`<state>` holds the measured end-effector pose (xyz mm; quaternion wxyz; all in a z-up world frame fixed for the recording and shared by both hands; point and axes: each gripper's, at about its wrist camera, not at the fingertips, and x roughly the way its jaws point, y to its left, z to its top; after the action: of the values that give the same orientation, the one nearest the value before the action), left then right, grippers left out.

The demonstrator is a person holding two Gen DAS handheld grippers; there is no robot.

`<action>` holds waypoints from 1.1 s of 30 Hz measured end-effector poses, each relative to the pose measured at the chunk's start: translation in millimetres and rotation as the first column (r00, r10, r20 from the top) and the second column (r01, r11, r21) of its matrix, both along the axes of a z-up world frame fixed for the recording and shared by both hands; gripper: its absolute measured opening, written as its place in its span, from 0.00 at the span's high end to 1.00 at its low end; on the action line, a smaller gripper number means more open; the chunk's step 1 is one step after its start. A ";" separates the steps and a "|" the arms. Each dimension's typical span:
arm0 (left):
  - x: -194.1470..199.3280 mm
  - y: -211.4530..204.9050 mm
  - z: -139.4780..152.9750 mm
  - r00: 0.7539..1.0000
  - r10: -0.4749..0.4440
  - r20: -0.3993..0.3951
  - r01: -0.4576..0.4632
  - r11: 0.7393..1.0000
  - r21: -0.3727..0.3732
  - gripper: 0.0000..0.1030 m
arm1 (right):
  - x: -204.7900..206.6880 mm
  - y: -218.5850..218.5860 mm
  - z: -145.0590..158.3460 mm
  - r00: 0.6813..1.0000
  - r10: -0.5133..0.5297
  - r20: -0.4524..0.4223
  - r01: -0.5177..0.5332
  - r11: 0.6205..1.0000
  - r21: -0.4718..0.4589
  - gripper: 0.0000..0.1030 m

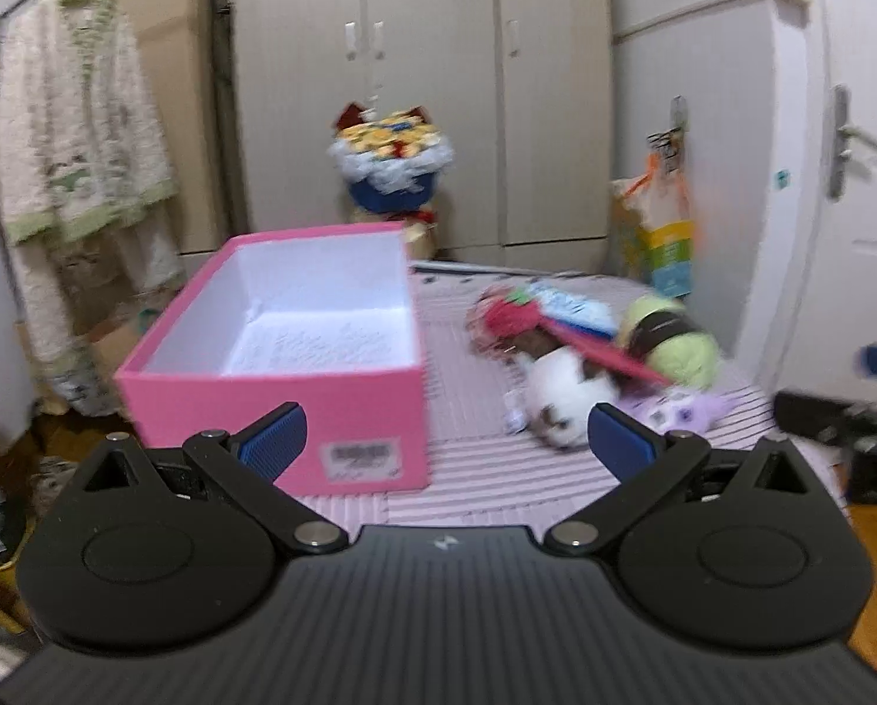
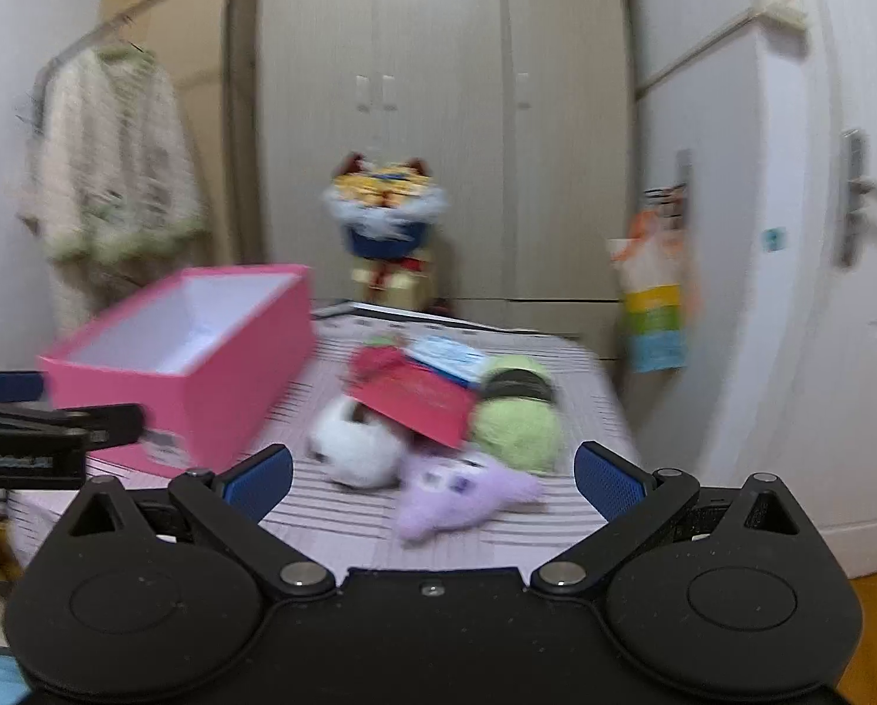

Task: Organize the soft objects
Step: 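Reach the right gripper to the red envelope and close on it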

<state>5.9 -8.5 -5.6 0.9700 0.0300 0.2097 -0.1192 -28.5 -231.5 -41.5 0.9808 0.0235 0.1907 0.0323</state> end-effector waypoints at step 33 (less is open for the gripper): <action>157.6 -82.6 -47.5 0.924 -0.275 -0.265 0.216 0.949 -0.229 0.73 | 127.9 9.5 -71.4 0.986 0.165 -0.011 -0.158 0.921 -0.356 0.78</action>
<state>163.5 -91.1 -53.0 0.9034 -0.0575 0.3333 -0.2634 99.3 -222.0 -113.0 0.9646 -0.1704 0.1853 0.0780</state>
